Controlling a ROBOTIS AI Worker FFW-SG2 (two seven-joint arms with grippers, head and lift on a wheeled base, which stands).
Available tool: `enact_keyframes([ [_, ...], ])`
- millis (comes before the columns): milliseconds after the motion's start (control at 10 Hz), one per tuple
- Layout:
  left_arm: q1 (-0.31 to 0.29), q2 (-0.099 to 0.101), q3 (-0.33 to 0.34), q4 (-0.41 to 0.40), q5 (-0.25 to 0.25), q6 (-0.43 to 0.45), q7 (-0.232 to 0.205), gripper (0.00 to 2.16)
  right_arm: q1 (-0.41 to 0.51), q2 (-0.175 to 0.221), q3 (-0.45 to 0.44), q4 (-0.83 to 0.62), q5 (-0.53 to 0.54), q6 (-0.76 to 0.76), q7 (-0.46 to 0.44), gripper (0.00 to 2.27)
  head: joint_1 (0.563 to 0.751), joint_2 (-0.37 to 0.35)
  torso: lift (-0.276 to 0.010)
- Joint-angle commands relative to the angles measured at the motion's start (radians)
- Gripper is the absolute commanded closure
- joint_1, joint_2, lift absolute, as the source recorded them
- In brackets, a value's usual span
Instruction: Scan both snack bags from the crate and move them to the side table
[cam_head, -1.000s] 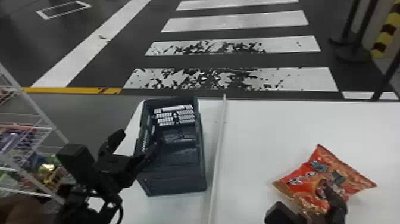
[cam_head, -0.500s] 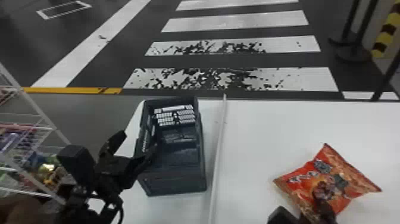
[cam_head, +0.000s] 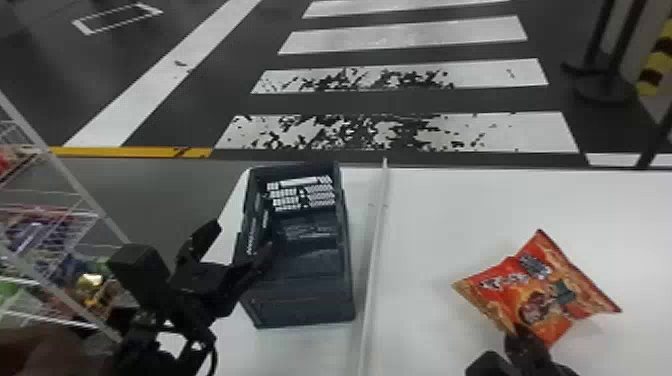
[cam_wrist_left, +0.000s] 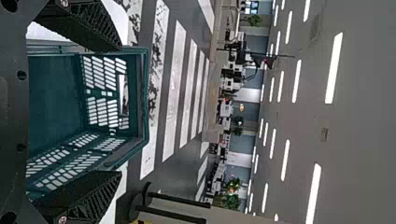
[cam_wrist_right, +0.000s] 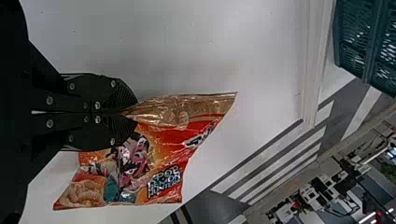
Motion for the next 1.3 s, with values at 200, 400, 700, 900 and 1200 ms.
enact_keyframes([
  [200,-0.010,0.001,-0.006,0.007,0.000,-0.001,0.000,0.05,0.086,0.023,-0.244,-0.180,-0.342,-0.204,0.047,2.24,0.695,0.233,-0.095],
  [400,-0.010,0.003,-0.007,0.003,0.003,-0.001,0.000,0.05,0.103,0.090,-0.431,-0.258,-0.638,-0.229,0.103,2.24,0.695,0.216,-0.095],
  [700,-0.002,0.006,-0.009,-0.003,0.003,-0.004,0.000,0.05,0.115,0.214,-0.718,-0.187,-1.227,-0.345,0.227,2.24,0.695,0.153,-0.095],
  [900,-0.002,0.003,-0.016,-0.003,0.000,-0.004,0.000,0.05,0.124,0.271,-0.822,-0.103,-1.540,-0.385,0.277,2.24,0.695,0.106,-0.095],
  [1200,-0.002,0.003,-0.022,-0.008,-0.003,-0.007,-0.002,0.05,0.135,0.317,-0.877,0.080,-1.955,-0.452,0.389,2.24,0.695,0.032,-0.095],
])
